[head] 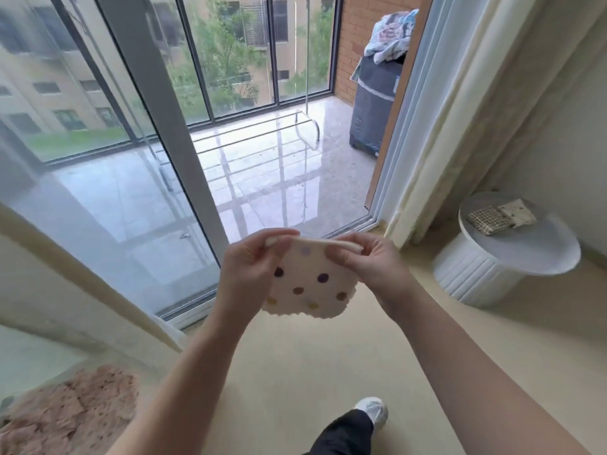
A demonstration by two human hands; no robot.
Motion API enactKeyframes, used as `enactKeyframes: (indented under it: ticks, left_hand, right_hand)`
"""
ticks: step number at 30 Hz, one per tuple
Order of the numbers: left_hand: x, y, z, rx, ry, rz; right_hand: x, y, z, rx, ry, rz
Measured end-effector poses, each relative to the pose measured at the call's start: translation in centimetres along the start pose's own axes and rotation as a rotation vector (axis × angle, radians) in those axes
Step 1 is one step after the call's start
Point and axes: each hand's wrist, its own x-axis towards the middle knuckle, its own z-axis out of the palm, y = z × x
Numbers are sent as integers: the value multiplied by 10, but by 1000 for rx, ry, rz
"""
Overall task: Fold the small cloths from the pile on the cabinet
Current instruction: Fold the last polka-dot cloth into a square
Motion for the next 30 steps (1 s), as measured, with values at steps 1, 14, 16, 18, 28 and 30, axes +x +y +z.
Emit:
enactKeyframes:
  ticks: [1, 14, 16, 18, 28, 30]
  left_hand:
    - [12, 1, 26, -34, -4, -20]
    - [120, 18, 430, 48, -334, -328]
    - [124, 20, 491, 106, -297, -287]
    - [123, 21, 549, 143, -257, -256]
    - [134, 29, 771, 77, -119, -445]
    - [150, 18, 808, 84, -97, -490]
  right_hand:
    - [10, -2, -26, 59, 14, 27]
    - [81, -19, -410, 398, 310, 442]
    - [86, -9, -462, 358, 331, 453]
    - [93, -1, -514, 296, 389, 407]
    - [156, 3, -742, -134, 332, 411]
    - [180, 11, -780, -115, 239, 495]
